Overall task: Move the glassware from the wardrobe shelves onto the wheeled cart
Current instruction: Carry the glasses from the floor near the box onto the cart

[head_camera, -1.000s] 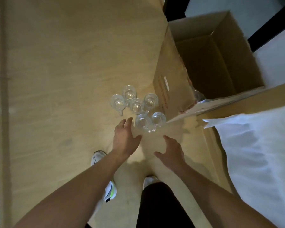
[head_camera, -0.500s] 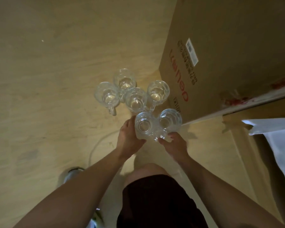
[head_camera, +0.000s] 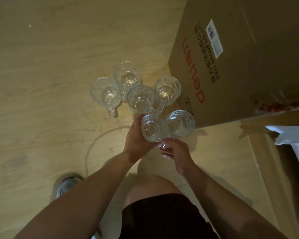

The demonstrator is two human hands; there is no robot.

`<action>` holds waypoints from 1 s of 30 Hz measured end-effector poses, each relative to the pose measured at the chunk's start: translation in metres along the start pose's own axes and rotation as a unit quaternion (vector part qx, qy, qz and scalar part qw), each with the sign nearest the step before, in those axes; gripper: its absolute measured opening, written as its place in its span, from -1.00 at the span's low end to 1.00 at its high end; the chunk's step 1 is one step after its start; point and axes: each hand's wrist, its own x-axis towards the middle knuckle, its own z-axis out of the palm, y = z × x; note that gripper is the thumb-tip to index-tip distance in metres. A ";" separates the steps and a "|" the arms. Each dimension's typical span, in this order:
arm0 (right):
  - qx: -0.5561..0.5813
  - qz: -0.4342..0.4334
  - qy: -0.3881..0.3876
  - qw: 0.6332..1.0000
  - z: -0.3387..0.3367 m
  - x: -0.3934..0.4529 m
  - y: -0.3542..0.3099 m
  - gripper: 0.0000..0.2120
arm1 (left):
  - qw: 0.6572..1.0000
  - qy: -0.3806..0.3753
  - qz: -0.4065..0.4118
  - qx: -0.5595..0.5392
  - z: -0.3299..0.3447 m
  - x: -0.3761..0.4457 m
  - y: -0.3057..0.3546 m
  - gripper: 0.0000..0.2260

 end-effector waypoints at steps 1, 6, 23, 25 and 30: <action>-0.002 0.002 0.003 1.000 0.000 0.002 0.000 -0.83 | 1.000 -0.005 0.003 0.001 -0.001 0.001 -0.001 -0.13; 0.010 0.017 0.028 0.999 0.006 0.005 -0.001 -0.91 | 1.000 -0.024 0.007 0.000 -0.005 0.003 -0.002 -0.19; -0.072 0.039 0.086 0.993 0.014 -0.181 -0.093 -0.84 | 0.998 0.001 -0.061 0.028 -0.118 -0.088 0.134 -0.15; -0.088 0.028 0.078 0.993 0.021 -0.230 -0.128 -0.80 | 0.998 0.005 -0.058 0.026 -0.145 -0.113 0.182 -0.11; -0.108 0.009 0.059 0.992 0.039 -0.352 -0.221 -0.82 | 0.998 0.031 -0.029 0.041 -0.220 -0.174 0.308 -0.11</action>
